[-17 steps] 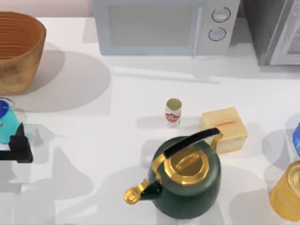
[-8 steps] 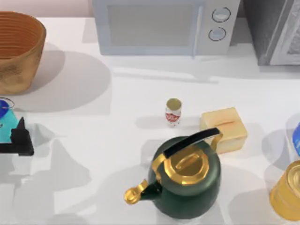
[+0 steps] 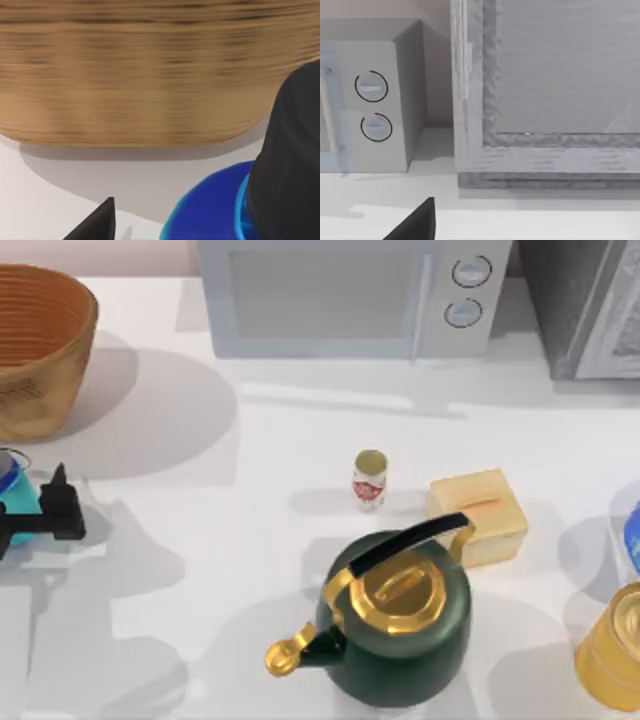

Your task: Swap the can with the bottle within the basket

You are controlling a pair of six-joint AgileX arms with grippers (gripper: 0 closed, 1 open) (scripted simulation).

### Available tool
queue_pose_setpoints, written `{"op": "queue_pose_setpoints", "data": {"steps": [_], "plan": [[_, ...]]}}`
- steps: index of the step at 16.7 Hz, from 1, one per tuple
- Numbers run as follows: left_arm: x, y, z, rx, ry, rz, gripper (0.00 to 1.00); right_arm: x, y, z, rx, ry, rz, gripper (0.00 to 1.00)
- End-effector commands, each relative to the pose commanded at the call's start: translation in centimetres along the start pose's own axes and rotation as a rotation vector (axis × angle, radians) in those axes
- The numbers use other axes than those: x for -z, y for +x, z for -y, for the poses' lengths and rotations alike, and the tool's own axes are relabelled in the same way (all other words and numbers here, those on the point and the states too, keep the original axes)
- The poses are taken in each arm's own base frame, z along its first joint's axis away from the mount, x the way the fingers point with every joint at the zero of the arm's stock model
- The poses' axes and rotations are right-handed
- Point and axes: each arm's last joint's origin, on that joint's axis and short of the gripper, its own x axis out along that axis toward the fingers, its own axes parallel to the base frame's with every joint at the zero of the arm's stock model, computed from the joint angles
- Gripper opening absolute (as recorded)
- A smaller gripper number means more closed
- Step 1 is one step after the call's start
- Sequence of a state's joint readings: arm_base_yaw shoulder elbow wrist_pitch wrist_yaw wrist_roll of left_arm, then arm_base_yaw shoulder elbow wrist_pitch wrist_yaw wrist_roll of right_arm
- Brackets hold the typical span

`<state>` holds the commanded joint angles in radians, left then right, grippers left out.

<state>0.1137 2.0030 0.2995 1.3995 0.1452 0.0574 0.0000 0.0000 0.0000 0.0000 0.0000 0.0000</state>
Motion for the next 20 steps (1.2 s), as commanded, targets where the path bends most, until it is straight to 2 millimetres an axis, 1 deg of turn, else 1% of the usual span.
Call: {"op": "queue_pose_setpoints", "data": {"steps": [2, 15, 16, 20], "plan": [[0.0, 0.0, 0.0, 0.0, 0.0, 0.0, 1.0, 0.0, 0.0, 0.0, 0.0, 0.0, 0.0, 1.0], [0.0, 0.0, 0.0, 0.0, 0.0, 0.0, 0.02, 0.0, 0.0, 0.0, 0.0, 0.0, 0.0, 1.0], [0.0, 0.0, 0.0, 0.0, 0.0, 0.0, 0.0, 0.0, 0.0, 0.0, 0.0, 0.0, 0.0, 1.0], [0.0, 0.0, 0.0, 0.0, 0.0, 0.0, 0.0, 0.0, 0.0, 0.0, 0.0, 0.0, 0.0, 1.0]]}}
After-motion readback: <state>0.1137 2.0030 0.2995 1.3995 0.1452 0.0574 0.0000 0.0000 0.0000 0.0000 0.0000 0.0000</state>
